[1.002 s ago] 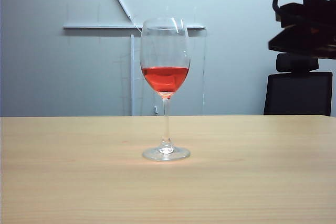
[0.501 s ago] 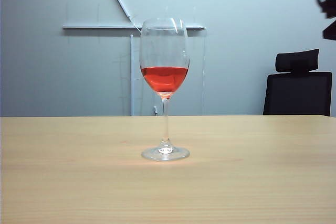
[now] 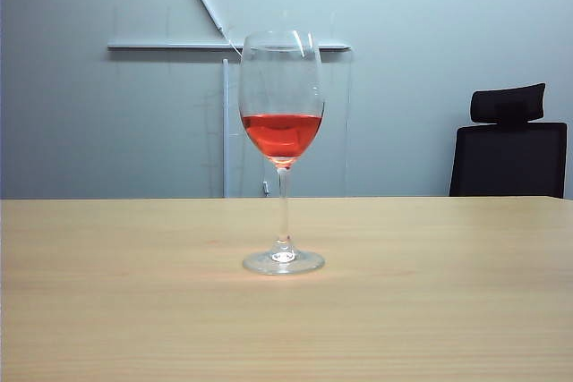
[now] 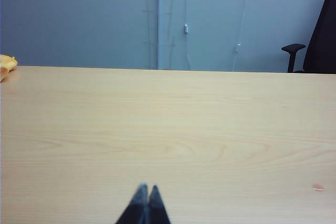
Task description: Gently pick up the goblet, rotate it counterclockwise for two full turns (viewing from above), and then place it back on the table.
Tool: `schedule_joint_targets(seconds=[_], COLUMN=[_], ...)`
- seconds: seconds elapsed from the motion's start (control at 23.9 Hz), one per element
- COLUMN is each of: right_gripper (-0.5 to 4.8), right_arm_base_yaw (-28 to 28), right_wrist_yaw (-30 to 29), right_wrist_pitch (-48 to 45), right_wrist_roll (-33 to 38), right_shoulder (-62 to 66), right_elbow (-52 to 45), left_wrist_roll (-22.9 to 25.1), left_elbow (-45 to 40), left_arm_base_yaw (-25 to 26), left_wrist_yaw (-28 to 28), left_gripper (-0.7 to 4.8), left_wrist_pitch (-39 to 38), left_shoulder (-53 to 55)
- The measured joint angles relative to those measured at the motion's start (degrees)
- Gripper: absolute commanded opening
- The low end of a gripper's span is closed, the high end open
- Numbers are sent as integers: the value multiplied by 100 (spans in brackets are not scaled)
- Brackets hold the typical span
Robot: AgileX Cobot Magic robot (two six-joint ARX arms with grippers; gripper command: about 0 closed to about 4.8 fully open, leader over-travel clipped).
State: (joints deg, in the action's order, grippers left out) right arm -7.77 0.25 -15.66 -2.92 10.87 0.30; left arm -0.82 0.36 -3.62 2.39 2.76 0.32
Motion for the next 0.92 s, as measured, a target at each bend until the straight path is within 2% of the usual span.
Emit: schedule_joint_targets(seconds=[0.42, 0.92], right_gripper=[-8, -9], right_arm_base_yaw=[619, 581], right_wrist_yaw=[-31, -26], right_wrist_pitch=[1217, 1246], right_wrist_roll=[2, 2], right_shoulder=[-1086, -1082], right_elbow=[0, 0], left_wrist_roll=[0, 0], left_elbow=[2, 0], left_arm_base_yaw=[-2, -2], left_wrist_yaw=[-4, 0], left_gripper=[-5, -5], left_wrist_pitch=[0, -20], left_shoulder=[-2, 0])
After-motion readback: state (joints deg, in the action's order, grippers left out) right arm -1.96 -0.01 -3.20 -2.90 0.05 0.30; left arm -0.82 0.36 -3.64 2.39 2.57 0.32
